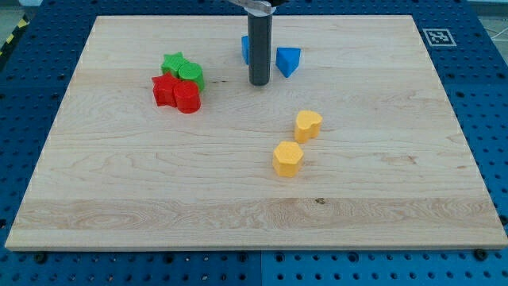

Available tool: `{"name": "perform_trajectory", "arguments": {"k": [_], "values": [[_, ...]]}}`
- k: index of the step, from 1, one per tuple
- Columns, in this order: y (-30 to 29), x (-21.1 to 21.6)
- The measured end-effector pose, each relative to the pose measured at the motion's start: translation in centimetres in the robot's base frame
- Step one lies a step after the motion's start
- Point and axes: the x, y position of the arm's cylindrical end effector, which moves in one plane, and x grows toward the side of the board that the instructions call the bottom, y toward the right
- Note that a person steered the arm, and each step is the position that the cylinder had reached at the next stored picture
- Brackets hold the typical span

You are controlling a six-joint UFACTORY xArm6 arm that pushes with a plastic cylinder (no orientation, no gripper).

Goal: Move your arm towards the yellow hexagon

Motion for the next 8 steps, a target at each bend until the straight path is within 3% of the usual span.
{"name": "perform_trajectory", "arguments": {"k": [2, 5, 6, 8], "values": [[-1.7, 4.5], [-3.7, 15.2], [-2.3, 18.3], [4.2, 18.7]]}}
